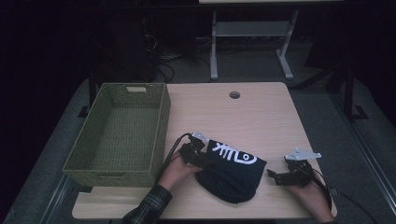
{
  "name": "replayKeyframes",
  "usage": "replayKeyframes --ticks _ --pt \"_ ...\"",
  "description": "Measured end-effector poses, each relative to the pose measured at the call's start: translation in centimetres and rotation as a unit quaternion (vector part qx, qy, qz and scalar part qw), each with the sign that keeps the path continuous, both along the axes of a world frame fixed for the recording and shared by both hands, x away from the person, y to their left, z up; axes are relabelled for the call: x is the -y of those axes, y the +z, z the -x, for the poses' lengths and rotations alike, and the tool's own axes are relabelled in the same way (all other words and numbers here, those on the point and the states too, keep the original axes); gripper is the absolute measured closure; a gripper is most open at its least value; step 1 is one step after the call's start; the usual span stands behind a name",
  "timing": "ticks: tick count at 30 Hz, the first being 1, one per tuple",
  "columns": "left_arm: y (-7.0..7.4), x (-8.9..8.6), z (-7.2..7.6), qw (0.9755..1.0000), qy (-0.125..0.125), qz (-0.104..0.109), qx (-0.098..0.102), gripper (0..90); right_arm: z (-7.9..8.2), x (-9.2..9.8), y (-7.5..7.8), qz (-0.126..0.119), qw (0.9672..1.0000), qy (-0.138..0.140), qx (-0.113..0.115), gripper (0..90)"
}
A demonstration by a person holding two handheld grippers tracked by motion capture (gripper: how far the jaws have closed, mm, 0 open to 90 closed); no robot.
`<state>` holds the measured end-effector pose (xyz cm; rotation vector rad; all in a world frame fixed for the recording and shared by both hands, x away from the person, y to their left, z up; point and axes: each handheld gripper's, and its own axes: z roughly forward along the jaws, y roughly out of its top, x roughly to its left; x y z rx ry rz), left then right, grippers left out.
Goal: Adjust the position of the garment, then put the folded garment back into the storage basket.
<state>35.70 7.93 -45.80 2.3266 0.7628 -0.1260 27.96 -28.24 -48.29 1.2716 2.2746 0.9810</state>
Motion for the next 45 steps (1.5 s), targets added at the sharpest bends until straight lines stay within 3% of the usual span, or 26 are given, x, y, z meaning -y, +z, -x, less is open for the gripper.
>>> replayKeyframes --ticks 10,13,19,26,35,40,45 --pt "-0.1 0.0 -0.3 0.9997 -0.003 0.008 -0.025 67.8 0.0 0.0 0.0 0.000 1.0000 -0.001 0.000 9.4" --pt "0.2 0.2 -0.2 0.9998 -0.005 -0.001 -0.020 69.9 0.0 0.0 0.0 0.000 1.0000 -0.001 0.000 9.4" --pt "0.4 0.1 -0.3 0.9995 -0.002 0.006 -0.031 71.5 0.0 0.0 0.0 0.000 1.0000 -0.001 0.000 9.4" --pt "1.5 0.5 0.3 0.9996 -0.010 0.000 -0.025 71.8 0.0 0.0 0.0 0.000 1.0000 -0.001 0.000 9.4" --pt "4.2 0.6 0.7 0.9996 -0.012 0.018 -0.020 72.0 0.0 0.0 0.0 0.000 1.0000 -0.003 -0.002 9.4" --pt "5.6 0.5 0.7 0.9998 -0.002 0.010 -0.015 72.0 0.0 0.0 0.0 0.000 1.0000 -0.003 -0.002 9.4" --pt "7.3 0.5 0.9 0.9998 -0.016 0.007 -0.008 72.0 0.0 0.0 0.0 -0.001 1.0000 -0.004 -0.001 9.4"
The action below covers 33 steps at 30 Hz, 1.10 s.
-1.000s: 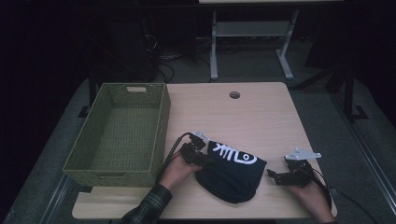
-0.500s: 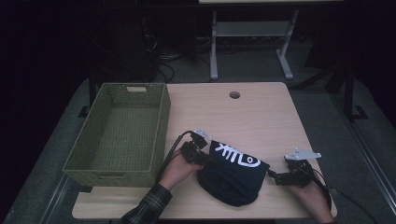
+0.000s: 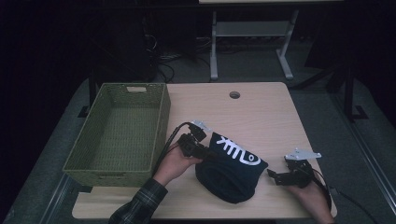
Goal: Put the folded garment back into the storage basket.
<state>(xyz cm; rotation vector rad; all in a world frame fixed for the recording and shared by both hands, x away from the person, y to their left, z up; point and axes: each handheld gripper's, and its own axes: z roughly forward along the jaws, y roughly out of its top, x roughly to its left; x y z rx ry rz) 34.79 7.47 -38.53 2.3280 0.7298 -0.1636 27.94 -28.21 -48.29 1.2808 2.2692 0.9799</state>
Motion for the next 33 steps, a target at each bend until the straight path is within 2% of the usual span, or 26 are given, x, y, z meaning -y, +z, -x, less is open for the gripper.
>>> replayKeyframes --ticks 5,11,22,24,29,33 --pt "1.4 0.1 0.1 0.9999 -0.012 -0.007 0.007 72.5 0.0 0.0 0.0 -0.001 1.0000 0.000 0.000 9.4" --pt "3.9 0.2 0.3 0.9994 -0.022 -0.016 0.022 72.5 0.0 0.0 0.0 -0.001 1.0000 0.000 0.000 9.4" --pt "7.1 -0.7 0.3 0.9993 -0.021 -0.014 0.028 72.4 0.0 0.0 0.0 -0.001 1.0000 -0.002 0.000 9.4" --pt "7.5 -0.9 0.3 0.9994 -0.021 -0.009 0.027 72.4 0.0 0.0 0.0 -0.001 1.0000 -0.002 -0.001 9.4" --pt "8.6 -1.5 0.4 0.9990 -0.024 -0.013 0.035 72.3 0.0 0.0 0.0 -0.001 1.0000 -0.002 -0.001 9.5" --pt "9.4 -2.2 0.4 0.9991 -0.017 -0.013 0.037 72.3 0.0 0.0 0.0 -0.001 1.0000 -0.003 -0.001 9.5"
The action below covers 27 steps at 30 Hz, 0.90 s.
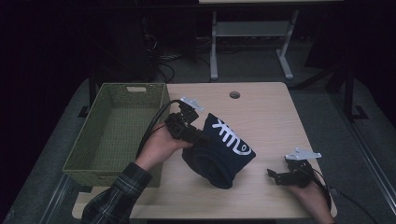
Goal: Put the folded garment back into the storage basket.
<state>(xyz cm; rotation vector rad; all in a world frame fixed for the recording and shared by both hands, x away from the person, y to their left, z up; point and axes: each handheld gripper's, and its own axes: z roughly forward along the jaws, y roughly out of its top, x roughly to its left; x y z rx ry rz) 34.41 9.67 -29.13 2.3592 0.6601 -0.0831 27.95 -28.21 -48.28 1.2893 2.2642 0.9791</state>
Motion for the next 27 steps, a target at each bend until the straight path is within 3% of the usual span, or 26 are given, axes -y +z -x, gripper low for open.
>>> replayKeyframes --ticks 18,27 --pt "4.1 -3.5 0.2 0.9996 0.025 0.009 0.009 72.1 0.0 0.0 0.0 0.000 1.0000 -0.001 0.000 9.6" --pt "6.2 -6.2 0.5 0.9988 0.045 0.011 0.011 72.1 0.0 0.0 0.0 0.000 1.0000 -0.001 0.001 9.6"
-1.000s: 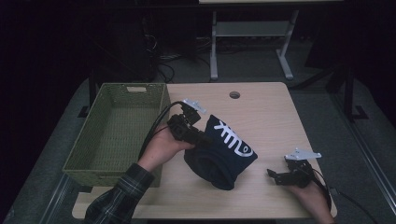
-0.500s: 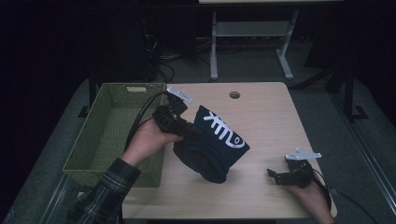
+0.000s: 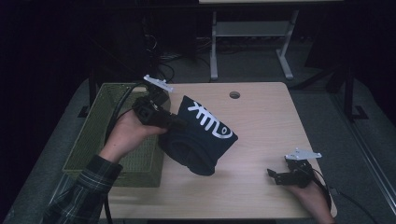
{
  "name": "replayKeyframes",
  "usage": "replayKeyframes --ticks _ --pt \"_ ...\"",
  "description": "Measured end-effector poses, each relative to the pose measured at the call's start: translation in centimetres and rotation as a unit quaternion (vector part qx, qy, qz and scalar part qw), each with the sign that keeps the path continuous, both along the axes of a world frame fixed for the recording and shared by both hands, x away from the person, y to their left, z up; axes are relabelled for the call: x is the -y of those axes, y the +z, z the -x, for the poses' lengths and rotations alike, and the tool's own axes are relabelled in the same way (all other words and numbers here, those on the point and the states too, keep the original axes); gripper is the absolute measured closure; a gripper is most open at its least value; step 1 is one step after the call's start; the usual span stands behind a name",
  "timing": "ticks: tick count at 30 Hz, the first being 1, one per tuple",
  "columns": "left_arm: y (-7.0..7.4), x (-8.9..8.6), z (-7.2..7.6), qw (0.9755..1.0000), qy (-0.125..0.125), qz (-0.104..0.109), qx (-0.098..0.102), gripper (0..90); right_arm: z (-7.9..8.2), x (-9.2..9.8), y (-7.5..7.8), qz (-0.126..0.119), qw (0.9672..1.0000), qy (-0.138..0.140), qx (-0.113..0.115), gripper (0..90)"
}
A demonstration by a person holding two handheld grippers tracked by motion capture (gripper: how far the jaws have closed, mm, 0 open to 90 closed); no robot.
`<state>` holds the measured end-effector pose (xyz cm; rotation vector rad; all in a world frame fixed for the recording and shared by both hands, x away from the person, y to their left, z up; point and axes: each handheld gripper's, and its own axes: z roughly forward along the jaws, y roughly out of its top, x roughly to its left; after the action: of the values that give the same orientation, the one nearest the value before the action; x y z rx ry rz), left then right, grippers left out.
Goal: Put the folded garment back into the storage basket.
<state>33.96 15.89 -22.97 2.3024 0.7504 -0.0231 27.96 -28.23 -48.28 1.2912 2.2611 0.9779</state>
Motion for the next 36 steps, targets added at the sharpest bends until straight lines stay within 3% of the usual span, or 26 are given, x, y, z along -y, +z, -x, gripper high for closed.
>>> replayKeyframes --ticks 17,36 --pt "2.9 -5.7 0.6 0.9984 0.055 0.013 0.012 72.1 0.0 0.0 0.0 0.000 1.0000 -0.005 0.000 9.8" --pt "5.1 -12.1 1.8 0.9925 0.119 0.015 0.026 72.2 0.0 0.0 0.0 -0.002 0.9999 -0.010 0.000 9.9"
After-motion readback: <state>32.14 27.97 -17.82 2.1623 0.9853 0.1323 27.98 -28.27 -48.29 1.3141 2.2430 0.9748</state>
